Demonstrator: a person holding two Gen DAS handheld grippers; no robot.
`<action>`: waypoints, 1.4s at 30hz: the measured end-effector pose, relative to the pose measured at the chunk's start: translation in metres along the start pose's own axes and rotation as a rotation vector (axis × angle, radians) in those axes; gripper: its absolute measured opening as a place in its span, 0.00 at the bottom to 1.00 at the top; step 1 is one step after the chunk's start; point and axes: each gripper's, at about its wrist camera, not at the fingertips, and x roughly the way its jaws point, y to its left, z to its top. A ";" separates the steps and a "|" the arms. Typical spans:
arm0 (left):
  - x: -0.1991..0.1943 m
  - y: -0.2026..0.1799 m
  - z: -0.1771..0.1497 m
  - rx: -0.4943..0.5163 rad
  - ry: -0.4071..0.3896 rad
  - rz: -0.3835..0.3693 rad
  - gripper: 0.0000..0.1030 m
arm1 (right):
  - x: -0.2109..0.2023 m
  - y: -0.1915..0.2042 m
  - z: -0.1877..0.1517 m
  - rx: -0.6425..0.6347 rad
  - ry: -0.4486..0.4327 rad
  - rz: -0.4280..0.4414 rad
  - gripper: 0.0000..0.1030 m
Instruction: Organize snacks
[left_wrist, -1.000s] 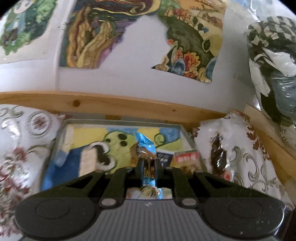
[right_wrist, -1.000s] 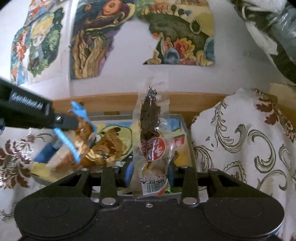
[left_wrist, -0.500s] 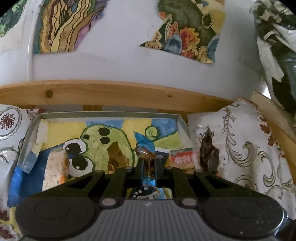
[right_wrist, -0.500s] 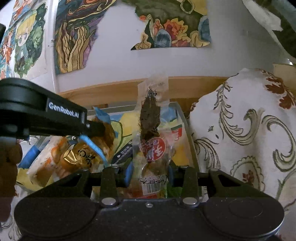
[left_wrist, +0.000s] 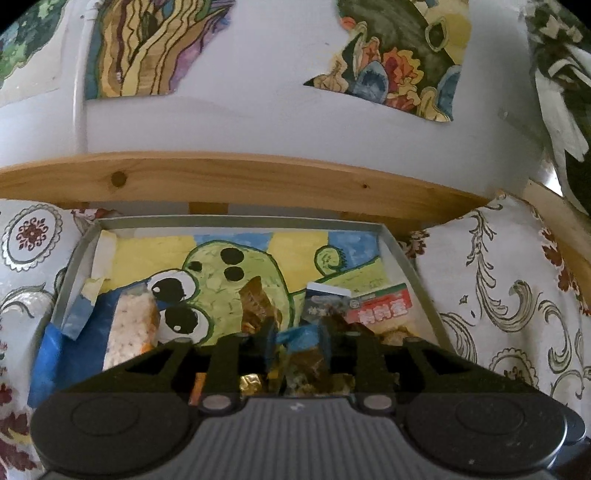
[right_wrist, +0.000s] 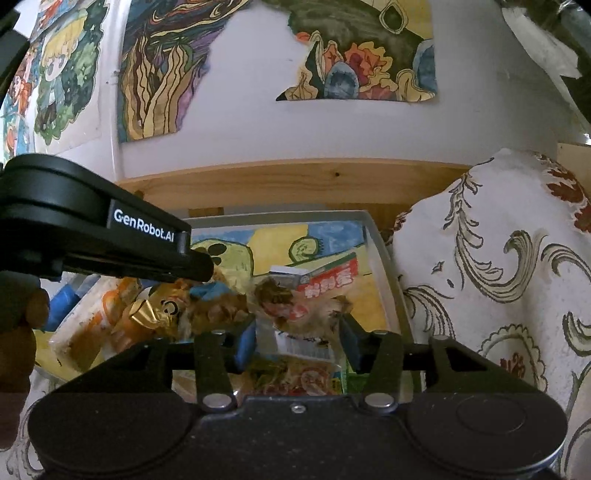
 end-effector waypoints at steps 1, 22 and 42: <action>-0.001 0.000 0.000 -0.004 -0.004 0.004 0.39 | 0.000 0.000 0.000 -0.001 0.001 0.000 0.52; -0.061 0.017 0.001 -0.069 -0.127 0.101 0.99 | -0.051 0.008 0.008 -0.006 -0.091 0.003 0.93; -0.173 0.058 -0.050 -0.183 -0.204 0.160 1.00 | -0.162 0.025 0.005 -0.025 -0.243 -0.013 0.99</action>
